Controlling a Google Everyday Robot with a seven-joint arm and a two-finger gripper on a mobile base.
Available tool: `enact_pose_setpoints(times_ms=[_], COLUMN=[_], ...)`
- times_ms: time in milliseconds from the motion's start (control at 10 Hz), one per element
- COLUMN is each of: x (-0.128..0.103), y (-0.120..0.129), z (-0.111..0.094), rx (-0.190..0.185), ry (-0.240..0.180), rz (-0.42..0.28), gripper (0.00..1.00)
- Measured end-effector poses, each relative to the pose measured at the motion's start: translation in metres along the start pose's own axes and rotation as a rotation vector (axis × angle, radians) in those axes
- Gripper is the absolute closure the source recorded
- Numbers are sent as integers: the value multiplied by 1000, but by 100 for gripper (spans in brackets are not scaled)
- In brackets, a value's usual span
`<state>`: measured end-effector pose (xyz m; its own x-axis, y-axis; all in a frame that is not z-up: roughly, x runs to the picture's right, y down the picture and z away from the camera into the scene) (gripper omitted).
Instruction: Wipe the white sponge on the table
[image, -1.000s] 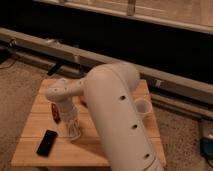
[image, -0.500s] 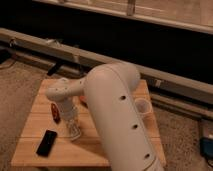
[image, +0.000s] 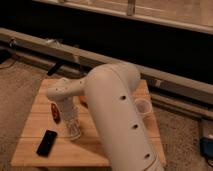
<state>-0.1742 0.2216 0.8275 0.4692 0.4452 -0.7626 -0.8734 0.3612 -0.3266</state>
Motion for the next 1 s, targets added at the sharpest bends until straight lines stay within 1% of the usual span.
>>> enact_pose_setpoints(times_ms=[200,400,500,600,800,1000], x=[4,4,5,7,7,7], y=[-13,-12,-13,-19,-19,-24], z=[2,2,2,3,3,3], rx=[-10,-5,-12,-23,-19,-25], ry=[1,4,1,-1,2,-1], rz=[26,22,27,40,39,52], gripper=[83,83,83,83,83,83])
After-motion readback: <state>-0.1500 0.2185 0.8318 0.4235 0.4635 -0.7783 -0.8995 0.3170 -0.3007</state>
